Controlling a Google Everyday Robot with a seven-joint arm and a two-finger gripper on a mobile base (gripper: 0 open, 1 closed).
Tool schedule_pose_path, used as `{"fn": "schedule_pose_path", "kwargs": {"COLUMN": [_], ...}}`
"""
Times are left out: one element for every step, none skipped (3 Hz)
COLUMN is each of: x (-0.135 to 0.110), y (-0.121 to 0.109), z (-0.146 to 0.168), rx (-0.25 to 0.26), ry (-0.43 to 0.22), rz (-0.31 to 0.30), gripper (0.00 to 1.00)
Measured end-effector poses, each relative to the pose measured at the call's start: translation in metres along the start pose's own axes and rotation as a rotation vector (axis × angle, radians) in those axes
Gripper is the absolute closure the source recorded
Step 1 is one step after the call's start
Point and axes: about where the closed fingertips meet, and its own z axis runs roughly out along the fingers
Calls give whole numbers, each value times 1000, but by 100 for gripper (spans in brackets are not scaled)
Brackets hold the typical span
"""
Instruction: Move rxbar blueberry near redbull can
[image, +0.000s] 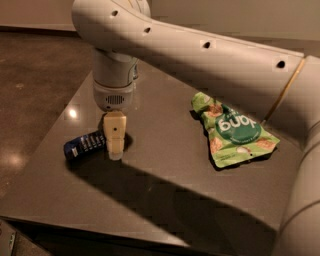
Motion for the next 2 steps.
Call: {"fn": "schedule_pose_path", "kwargs": {"x": [-5, -10], "y": [3, 4], "z": [5, 7], "rx": [-4, -3], "ry": [-3, -7], "rz": [-5, -7], "gripper": [0, 13]}}
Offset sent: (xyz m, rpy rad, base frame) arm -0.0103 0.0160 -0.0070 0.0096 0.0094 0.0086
